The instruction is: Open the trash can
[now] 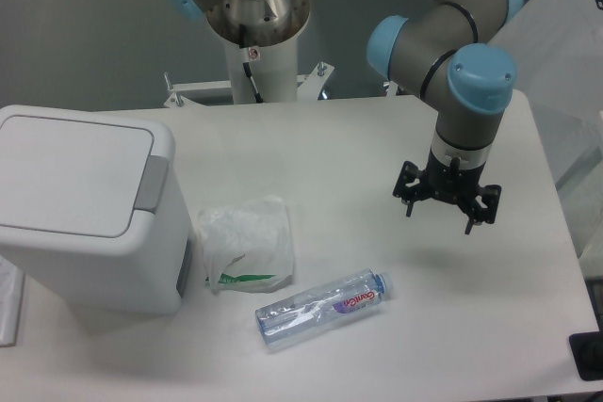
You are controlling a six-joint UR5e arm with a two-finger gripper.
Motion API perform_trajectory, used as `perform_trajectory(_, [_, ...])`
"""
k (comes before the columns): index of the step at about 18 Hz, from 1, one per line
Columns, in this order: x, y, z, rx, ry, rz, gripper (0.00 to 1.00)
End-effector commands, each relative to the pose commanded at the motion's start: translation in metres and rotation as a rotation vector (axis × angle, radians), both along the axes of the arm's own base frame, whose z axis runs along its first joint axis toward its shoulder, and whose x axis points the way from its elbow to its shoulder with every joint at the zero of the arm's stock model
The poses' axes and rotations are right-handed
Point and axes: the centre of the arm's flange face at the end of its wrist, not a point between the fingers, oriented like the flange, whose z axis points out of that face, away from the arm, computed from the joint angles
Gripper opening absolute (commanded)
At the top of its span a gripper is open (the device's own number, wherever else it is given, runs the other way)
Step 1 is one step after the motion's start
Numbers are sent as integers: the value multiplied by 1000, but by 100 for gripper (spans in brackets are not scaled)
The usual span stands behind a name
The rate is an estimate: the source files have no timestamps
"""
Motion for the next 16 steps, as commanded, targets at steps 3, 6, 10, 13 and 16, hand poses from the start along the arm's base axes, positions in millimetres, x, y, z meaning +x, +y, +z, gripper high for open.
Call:
perform_trajectory(3, [0,0,-1,-2,-6,0,100])
perform_trajectory(6, [-2,0,2,6,-6,2,100])
perform_trajectory(10, [-4,-2,2,8,-10,10,100])
perform_trajectory(13, [-6,-3,4,10,-5,12,100])
perform_trajectory(16, [-8,-1,9,17,-1,19,100])
